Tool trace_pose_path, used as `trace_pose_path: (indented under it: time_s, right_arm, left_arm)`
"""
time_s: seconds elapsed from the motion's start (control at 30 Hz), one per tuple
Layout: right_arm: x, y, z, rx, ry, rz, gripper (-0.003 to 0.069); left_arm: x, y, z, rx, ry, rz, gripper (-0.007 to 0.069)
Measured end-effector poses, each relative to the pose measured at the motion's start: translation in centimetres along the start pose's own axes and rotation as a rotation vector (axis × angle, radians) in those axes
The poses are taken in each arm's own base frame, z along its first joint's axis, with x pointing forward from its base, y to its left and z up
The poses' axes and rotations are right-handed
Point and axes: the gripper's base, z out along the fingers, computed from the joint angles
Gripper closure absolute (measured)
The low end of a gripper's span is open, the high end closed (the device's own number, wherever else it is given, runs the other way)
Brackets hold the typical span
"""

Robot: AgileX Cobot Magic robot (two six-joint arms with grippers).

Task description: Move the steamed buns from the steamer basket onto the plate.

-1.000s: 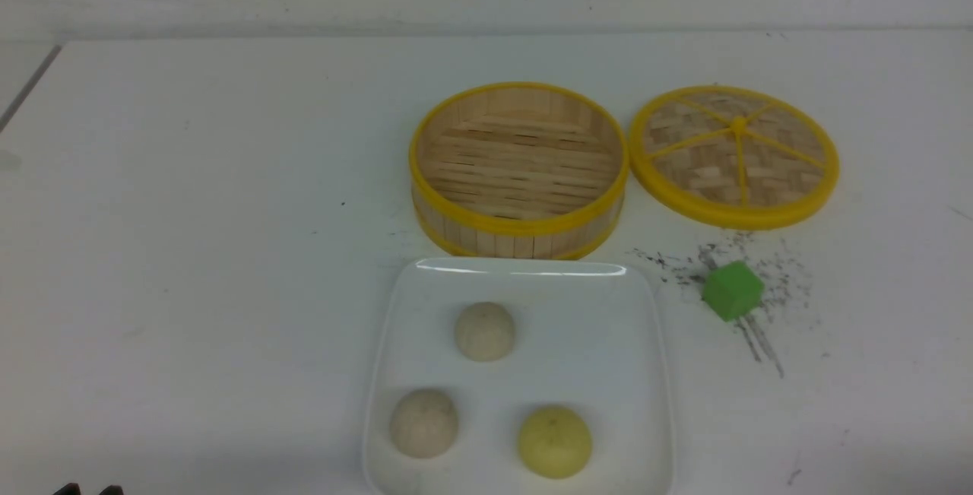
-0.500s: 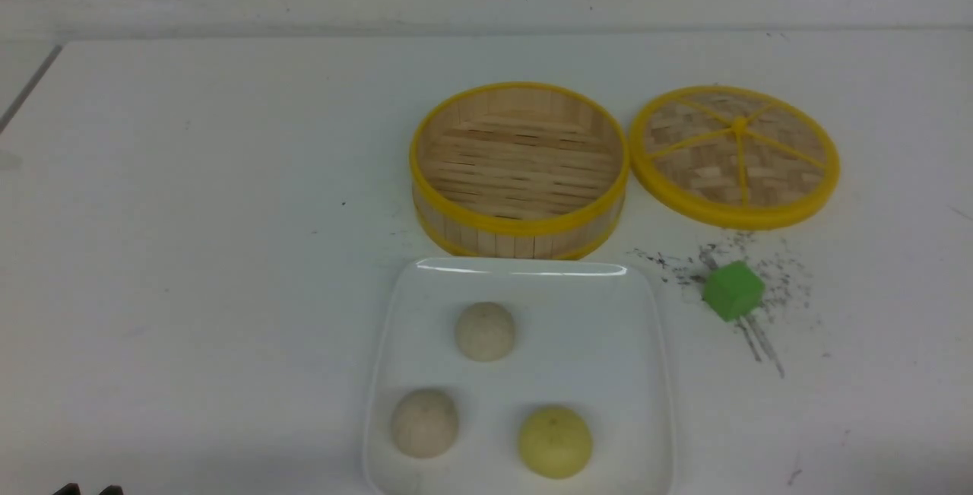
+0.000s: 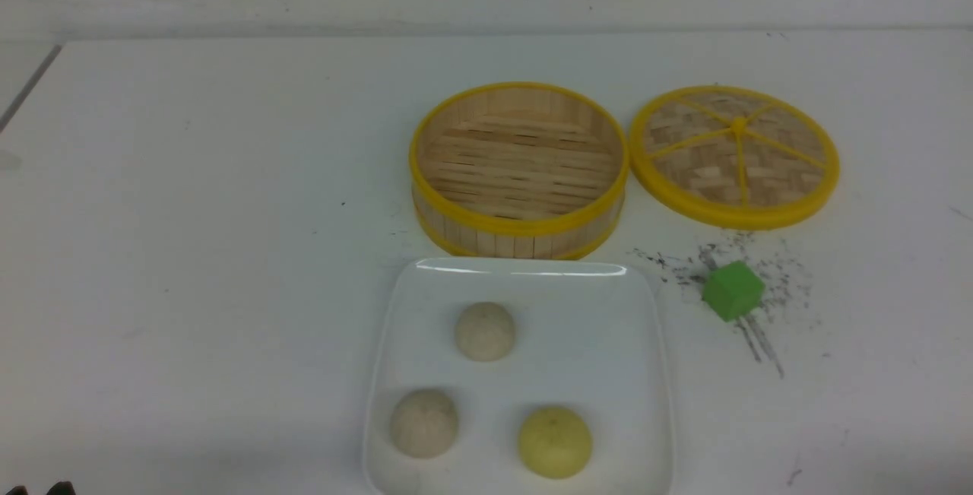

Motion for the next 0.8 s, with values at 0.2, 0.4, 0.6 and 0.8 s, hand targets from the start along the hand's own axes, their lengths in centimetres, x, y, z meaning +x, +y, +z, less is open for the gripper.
trace_pose_path:
  time_s: [0.2, 0.4, 0.6, 0.8]
  right_arm:
    - [0.0, 0.0, 0.0, 0.0, 0.0, 0.0, 0.0417]
    - [0.0, 0.0, 0.0, 0.0, 0.0, 0.0, 0.0417]
    - [0.03, 0.09, 0.0, -0.017, 0.005, -0.006, 0.0417]
    - [0.05, 0.27, 0.01, -0.052, 0.011, -0.05, 0.0417]
  left_arm:
    - [0.0, 0.01, 0.0, -0.002, 0.0, -0.001, 0.0378]
    - [0.0, 0.01, 0.0, -0.002, 0.0, -0.001, 0.0378]
    - [0.0, 0.01, 0.0, -0.002, 0.0, -0.001, 0.0378]
    - [0.0, 0.01, 0.0, -0.002, 0.0, -0.001, 0.0378]
